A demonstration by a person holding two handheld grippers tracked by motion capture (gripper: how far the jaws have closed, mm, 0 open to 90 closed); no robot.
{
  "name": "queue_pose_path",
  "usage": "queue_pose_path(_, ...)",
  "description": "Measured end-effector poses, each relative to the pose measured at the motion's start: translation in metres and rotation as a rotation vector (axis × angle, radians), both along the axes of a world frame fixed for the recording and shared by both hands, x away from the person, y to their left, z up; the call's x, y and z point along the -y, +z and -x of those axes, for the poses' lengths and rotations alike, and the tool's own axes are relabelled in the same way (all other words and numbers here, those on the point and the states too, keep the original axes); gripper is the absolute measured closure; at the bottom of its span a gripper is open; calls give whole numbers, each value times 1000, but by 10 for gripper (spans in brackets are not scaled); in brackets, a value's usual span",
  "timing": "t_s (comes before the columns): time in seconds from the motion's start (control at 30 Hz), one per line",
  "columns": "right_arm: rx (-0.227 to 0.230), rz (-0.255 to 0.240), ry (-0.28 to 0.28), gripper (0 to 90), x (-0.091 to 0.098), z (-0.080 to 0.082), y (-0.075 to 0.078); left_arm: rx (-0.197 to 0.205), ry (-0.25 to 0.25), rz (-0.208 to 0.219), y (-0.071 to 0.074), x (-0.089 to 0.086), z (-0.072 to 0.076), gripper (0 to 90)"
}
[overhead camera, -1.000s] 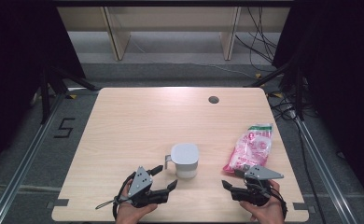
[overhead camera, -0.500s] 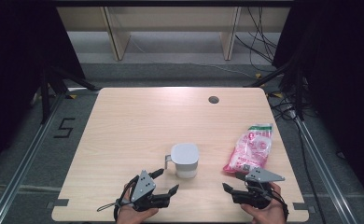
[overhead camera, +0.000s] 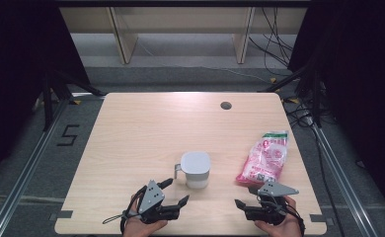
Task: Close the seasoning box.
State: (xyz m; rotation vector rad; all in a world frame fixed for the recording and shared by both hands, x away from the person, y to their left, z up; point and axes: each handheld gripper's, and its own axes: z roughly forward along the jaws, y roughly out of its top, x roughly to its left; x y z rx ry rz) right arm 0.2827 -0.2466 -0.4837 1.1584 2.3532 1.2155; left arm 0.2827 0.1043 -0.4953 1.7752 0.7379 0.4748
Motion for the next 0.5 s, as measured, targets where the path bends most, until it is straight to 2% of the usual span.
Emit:
queue_pose_path(0.17, -1, 10, 0, 319, 0, 0, -1, -3, 9, 10, 0, 1, 0, 243)
queue_pose_path(0.2, 7, 5, 1, 318, 0, -1, -1, 1, 6, 6, 0, 0, 0, 242)
queue_pose_path(0.27, -11, -2, -16, 317, -2, 1, -1, 8, -2, -8, 0, -1, -1, 242)
queue_pose_path(0.43, -10, 10, -10, 315, -1, 1, -1, -1, 5, -9, 0, -2, -1, 240)
queue_pose_path(0.5, -6, -3, -11, 315, -1, 1, -2, -4, 10, -5, 0, -3, -2, 238)
